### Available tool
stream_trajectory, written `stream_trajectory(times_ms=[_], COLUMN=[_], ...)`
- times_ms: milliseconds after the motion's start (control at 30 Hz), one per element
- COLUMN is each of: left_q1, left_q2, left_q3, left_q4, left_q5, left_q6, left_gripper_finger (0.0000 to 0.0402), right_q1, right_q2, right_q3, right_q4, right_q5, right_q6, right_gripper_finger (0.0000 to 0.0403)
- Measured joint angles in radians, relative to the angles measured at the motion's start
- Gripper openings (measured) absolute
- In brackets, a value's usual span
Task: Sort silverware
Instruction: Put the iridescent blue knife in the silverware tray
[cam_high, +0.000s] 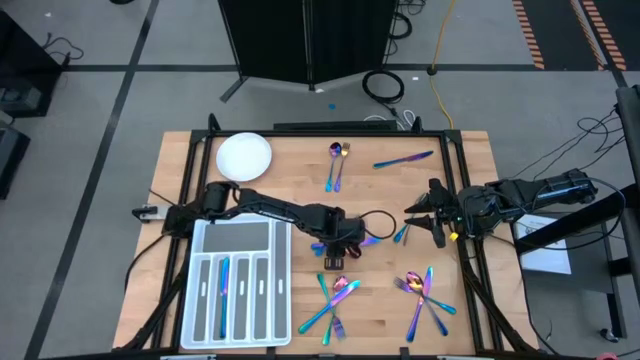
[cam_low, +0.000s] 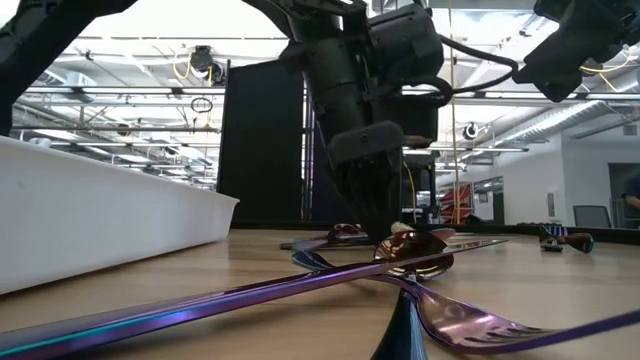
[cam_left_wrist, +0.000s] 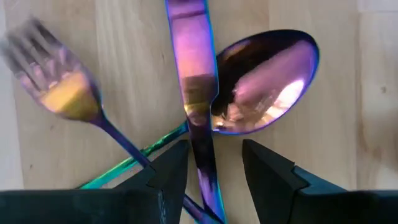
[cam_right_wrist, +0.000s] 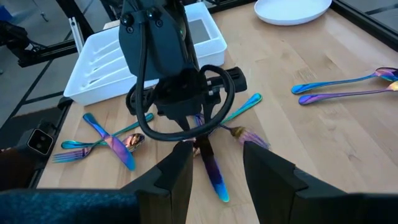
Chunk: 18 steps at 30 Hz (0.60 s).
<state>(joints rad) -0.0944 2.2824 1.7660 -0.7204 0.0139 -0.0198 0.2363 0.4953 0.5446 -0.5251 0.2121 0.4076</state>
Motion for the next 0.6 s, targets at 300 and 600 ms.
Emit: stream_trajectory(times_ms=[300,600], left_q1=[0.0,0.0], left_q2=[0.005,0.005], left_q3=[0.0,0.0], left_q4=[0.003,0.004], left_q5=[0.0,0.0], left_q6=[0.0,-0.008], left_gripper_finger=[0.0124,0.0073], right_q1=[0.0,0.0], right_q2=[0.0,0.0], right_q3=[0.0,0.0], right_q4=[0.0,0.0], right_q5=[0.0,0.0], right_q6=[0.0,0.0], right_gripper_finger=[0.013,0.013])
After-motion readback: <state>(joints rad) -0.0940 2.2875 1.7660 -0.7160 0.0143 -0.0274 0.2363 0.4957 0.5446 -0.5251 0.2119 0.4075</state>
